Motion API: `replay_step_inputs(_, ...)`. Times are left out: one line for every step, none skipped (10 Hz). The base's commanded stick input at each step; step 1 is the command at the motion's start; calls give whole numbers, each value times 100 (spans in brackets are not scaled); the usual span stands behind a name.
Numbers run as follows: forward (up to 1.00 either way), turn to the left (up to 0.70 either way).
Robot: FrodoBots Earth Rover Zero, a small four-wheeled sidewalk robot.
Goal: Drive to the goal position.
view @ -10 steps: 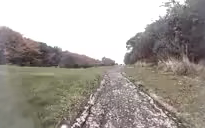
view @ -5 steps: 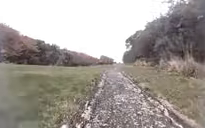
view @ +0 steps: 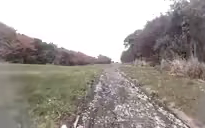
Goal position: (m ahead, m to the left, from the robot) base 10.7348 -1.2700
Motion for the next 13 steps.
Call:
replay_step_inputs(100, -2)
replay_step_inputs(100, -4)
replay_step_inputs(100, -14)
replay_step_inputs(100, -6)
replay_step_inputs(100, 0)
replay_step_inputs(100, 0)
replay_step_inputs(100, 0)
replay_step_inputs(100, 0)
replay_step_inputs(100, 0)
replay_step_inputs(100, 0)
replay_step_inputs(100, 0)
replay_step_inputs(100, 0)
replay_step_inputs(100, 0)
